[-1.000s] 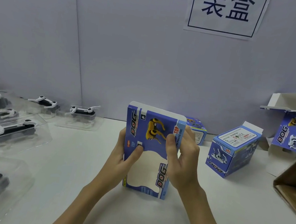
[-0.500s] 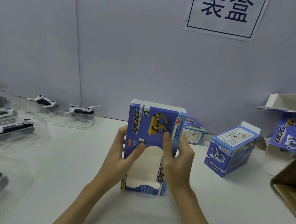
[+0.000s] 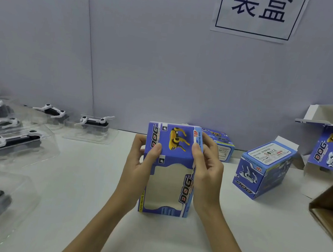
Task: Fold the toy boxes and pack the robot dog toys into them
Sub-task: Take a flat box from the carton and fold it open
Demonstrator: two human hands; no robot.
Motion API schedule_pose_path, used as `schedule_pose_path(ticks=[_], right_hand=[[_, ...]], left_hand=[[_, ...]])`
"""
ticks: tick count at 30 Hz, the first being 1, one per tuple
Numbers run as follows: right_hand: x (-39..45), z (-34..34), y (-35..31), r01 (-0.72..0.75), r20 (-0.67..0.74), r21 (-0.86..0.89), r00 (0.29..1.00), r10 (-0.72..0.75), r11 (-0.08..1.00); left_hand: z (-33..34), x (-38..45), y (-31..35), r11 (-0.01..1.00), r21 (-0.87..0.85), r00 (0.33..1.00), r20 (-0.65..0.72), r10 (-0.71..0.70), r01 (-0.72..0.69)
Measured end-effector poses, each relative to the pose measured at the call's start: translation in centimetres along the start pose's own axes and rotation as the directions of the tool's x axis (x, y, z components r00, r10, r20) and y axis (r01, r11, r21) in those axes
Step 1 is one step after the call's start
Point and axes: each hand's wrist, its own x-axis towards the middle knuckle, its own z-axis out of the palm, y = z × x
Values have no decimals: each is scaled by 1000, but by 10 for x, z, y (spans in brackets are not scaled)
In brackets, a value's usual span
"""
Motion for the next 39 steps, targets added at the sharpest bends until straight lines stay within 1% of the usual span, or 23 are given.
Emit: schedule_pose_path(ticks=[2, 4, 6, 8, 10, 12, 13, 18, 20, 23, 25, 26, 28, 30, 33, 34, 35, 36, 37, 38, 39], right_hand=[[1, -1, 4, 0, -49, -18, 999, 0, 1000], [3, -3, 7, -34, -78, 9, 996, 34, 999], [3, -3, 8, -48, -14, 13, 999, 48, 999], [2, -3, 9, -8, 34, -56, 999, 10, 998], [1, -4, 9, 66, 14, -162, 998, -65, 985], [2, -7, 11, 146, 20, -260, 989, -146, 955], [2, -8, 10, 156, 31, -265, 988, -154, 952], [5, -9, 10, 103, 38, -237, 995, -97, 966], [5, -9, 11, 81, 33, -222, 997, -75, 972], [2, -6, 11, 52, 20, -180, 999, -50, 982], [0, -6, 11, 10, -12, -119, 1000, -12, 993], [-1, -6, 12, -15, -24, -93, 1000, 13, 996], [1, -9, 13, -29, -20, -88, 999, 27, 996], [1, -10, 13, -15, 17, -89, 1000, 16, 996], [1, -7, 14, -15, 121, -84, 992, 25, 996], [1, -6, 15, -12, 142, -111, 990, 28, 994], [0, -4, 17, -6, 139, -138, 990, 26, 990], [0, -3, 18, 7, 112, -159, 994, 11, 987], [-1, -2, 19, 25, 60, -174, 998, -14, 985], [-1, -1, 18, 40, -10, -188, 999, -43, 981], [-1, 0, 18, 41, -87, -193, 994, -59, 980]], left_hand=[[3, -1, 0, 999, -35, 999, -26, 36, -37], [4, 0, -1, 996, -63, 998, -35, 56, -58], [4, 0, -1, 997, -5, 997, -15, 77, -77], [2, 0, -3, 987, 111, 993, -16, 118, -116], [-1, -2, -4, 958, 207, 978, -11, 207, -201], [-3, -2, -4, 939, 228, 965, 14, 261, -257], [-4, -1, -5, 943, 210, 966, 27, 259, -258], [-6, 4, -6, 976, 164, 990, 38, 137, -141], [-7, 3, -8, 981, 152, 992, 51, 113, -120], [-11, -1, -14, 980, 142, 988, 76, 133, -143], [-14, -3, -20, 965, 196, 983, 95, 158, -174], [-15, -3, -21, 957, 223, 981, 84, 173, -188], [-19, 0, -20, 942, 264, 978, 17, 208, -205], [-25, 4, -20, 901, 351, 959, -31, 282, -254], [-33, 10, -24, 770, 511, 903, 27, 429, -381], [-34, 11, -25, 752, 533, 894, 21, 448, -389], [-34, 11, -25, 756, 534, 891, -7, 453, -380], [-34, 11, -26, 753, 545, 886, -40, 463, -369], [-34, 11, -28, 726, 582, 870, -63, 489, -366], [-34, 10, -30, 666, 649, 847, -62, 528, -368], [-34, 10, -32, 589, 721, 830, -34, 557, -366]])
